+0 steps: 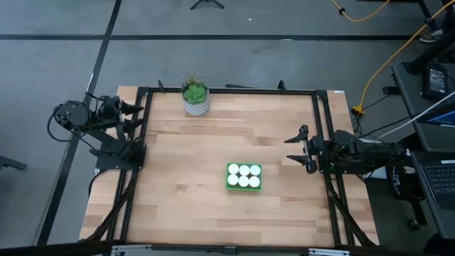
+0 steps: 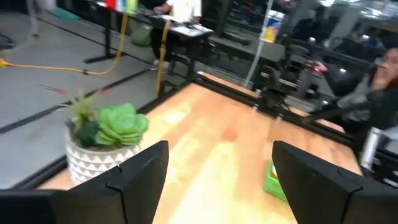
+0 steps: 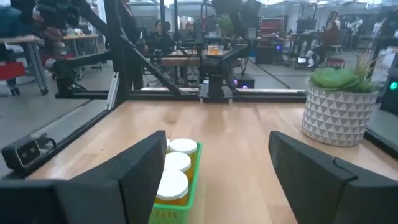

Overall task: Pick and place pill bottles into a basket
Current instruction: Return to Home Position

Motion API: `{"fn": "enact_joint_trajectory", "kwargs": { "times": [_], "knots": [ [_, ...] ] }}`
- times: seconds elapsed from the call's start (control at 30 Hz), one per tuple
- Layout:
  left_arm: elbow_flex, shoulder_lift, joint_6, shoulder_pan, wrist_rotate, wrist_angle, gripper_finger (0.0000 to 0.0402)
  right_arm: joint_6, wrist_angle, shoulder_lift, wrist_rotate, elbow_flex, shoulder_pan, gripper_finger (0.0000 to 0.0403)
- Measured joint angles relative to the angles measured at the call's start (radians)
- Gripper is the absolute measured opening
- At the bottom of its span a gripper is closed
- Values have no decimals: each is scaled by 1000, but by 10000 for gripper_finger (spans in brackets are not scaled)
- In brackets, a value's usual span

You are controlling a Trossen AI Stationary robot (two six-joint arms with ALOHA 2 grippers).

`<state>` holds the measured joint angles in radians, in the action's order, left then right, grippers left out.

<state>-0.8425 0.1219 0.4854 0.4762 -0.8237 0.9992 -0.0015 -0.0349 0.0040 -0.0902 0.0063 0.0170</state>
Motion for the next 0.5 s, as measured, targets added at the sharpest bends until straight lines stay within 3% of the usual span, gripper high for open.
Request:
{"fn": "enact_joint_trajectory", "kwargs": {
  "times": [0.23,0.5],
  "knots": [
    [0,0,49,0,7,-3,254,48,-1,0,0,0,0,287],
    [1,0,73,0,28,-15,255,50,-1,0,1,0,0,287]
  ]
}}
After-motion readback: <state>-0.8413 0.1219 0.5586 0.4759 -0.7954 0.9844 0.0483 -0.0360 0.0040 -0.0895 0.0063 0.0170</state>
